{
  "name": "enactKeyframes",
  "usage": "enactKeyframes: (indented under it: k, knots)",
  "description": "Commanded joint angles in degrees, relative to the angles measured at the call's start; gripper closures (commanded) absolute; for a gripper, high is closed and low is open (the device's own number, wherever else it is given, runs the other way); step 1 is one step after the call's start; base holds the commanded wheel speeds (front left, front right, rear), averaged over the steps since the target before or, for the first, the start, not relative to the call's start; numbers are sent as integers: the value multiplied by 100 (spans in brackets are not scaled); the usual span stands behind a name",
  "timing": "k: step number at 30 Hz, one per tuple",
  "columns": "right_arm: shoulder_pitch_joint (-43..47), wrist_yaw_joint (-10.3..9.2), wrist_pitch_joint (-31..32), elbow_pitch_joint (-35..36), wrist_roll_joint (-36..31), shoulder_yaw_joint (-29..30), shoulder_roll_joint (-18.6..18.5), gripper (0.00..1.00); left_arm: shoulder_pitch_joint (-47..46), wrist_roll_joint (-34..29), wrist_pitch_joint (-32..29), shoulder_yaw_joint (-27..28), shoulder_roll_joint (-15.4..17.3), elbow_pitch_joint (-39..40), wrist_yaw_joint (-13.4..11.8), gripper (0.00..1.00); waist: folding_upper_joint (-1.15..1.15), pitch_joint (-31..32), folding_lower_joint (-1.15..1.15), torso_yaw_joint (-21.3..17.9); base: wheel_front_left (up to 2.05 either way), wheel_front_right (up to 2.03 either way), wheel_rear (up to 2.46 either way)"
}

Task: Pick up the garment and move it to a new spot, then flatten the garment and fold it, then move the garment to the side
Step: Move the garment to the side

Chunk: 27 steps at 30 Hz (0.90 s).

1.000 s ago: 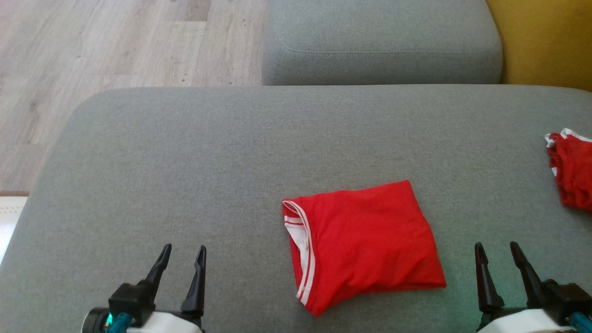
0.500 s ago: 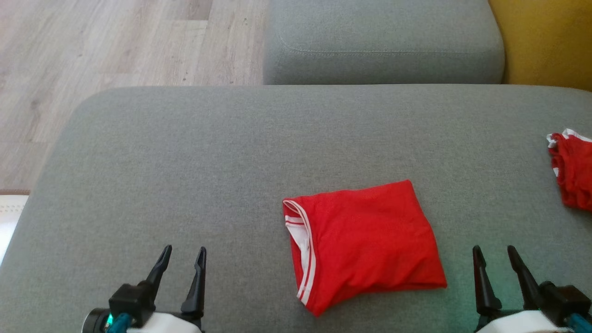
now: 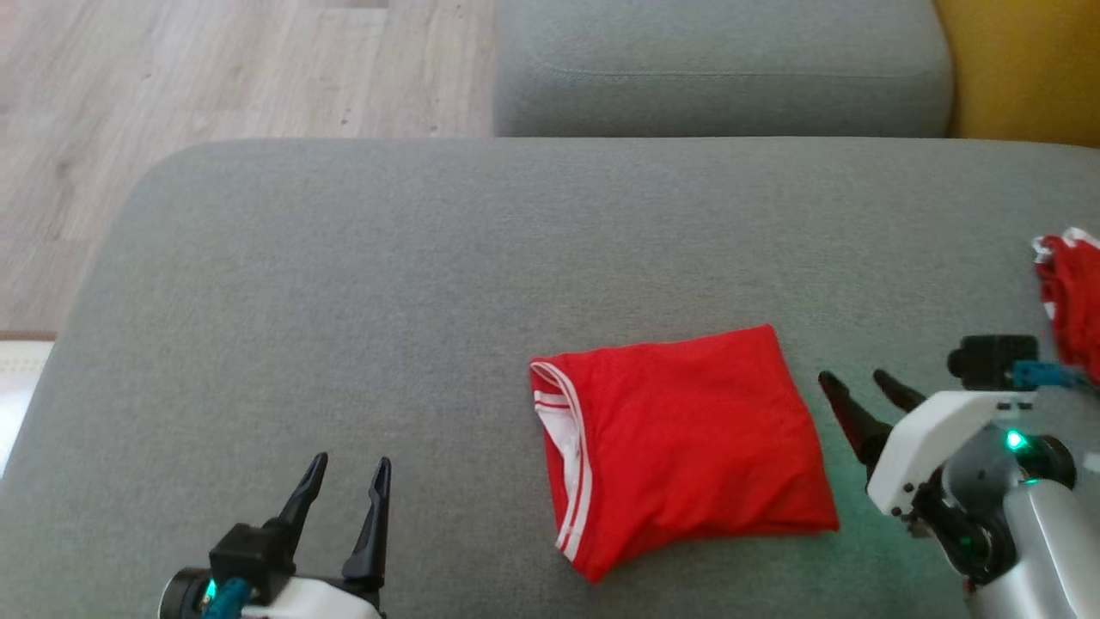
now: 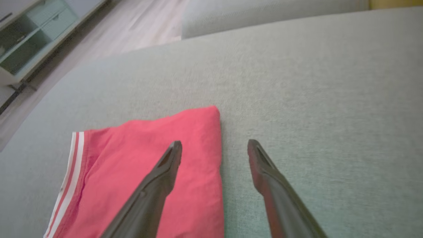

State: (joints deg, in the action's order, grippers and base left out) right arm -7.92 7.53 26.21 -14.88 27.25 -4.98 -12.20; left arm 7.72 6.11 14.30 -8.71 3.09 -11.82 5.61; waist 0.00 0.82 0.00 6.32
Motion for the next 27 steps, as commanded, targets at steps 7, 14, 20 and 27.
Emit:
enactKeyframes:
  k: [7,14,20,27]
  knots:
    - [-524,-4,722,-665,-143,-111,44,0,-433,-61,70,16,-21,70,20,0,0,-139,0,233,0,0,0]
    - [-787,-4,719,-1247,-121,-227,276,100,-596,-91,70,16,-21,80,39,0,0,-256,0,261,0,0,0]
    - [-1266,-4,267,-1238,72,-510,138,100,-645,-90,70,72,-22,166,19,0,0,-346,0,-121,0,0,0]
    - [-2303,-4,-435,-1628,-262,-386,-337,100,-708,-77,70,67,-22,329,-8,0,0,-587,0,-782,0,0,0]
